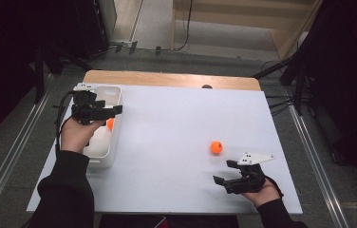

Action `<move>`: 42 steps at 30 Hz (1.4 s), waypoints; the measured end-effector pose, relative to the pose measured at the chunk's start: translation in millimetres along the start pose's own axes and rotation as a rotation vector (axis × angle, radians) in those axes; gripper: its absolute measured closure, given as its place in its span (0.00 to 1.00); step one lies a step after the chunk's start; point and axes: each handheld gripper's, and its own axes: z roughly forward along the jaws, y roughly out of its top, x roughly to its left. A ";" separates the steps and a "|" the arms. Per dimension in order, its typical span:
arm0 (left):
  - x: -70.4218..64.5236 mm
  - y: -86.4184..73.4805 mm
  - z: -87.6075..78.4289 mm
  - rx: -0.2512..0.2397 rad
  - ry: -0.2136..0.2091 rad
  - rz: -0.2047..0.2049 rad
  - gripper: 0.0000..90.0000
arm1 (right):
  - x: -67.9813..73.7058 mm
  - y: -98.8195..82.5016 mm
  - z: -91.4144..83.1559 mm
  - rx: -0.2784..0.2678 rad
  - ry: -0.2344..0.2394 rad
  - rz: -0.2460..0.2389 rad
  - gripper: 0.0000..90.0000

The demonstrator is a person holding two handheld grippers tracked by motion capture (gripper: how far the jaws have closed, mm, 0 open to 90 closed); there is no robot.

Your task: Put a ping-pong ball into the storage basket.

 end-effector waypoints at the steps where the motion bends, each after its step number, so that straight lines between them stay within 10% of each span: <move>1: -0.9 -0.1 0.3 -0.002 -0.007 0.002 0.27 | -0.1 -0.1 -0.3 -0.003 0.000 0.001 0.17; 15: -24.0 3.8 1.1 0.003 -0.120 0.142 0.27 | -0.5 -0.6 -0.3 0.003 -0.003 0.005 0.17; 42: -61.5 6.7 14.8 0.001 -0.218 0.231 0.27 | -0.9 -3.5 -3.3 -0.005 -0.012 0.007 0.16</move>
